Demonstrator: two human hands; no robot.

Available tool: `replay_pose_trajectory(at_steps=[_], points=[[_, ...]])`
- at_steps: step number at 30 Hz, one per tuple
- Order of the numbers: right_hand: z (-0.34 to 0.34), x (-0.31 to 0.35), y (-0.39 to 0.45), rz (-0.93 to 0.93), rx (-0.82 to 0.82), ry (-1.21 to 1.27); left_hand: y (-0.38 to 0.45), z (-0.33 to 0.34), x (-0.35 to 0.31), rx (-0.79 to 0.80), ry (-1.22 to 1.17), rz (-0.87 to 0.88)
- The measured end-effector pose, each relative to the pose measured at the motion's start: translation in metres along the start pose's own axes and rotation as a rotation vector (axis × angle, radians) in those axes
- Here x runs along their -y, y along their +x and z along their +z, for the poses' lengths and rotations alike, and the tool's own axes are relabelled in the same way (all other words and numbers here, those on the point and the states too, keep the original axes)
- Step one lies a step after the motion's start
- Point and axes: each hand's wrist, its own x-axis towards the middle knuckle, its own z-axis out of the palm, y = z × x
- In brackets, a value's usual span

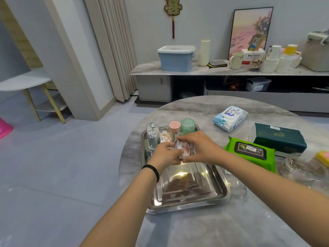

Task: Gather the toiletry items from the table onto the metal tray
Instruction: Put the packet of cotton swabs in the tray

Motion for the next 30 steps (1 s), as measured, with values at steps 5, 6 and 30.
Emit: replay_pose_trajectory(at_steps=[5,6,30], points=[[0.029,0.016,0.010,0.156,0.102,0.057,-0.001,-0.034,0.022,-0.061,-0.117,-0.145],[0.035,0.020,0.014,0.171,0.121,0.066,-0.001,-0.040,0.025,-0.078,-0.116,-0.154],[0.092,0.047,0.049,0.803,0.119,0.970,0.031,-0.048,0.035,-0.115,0.600,0.030]])
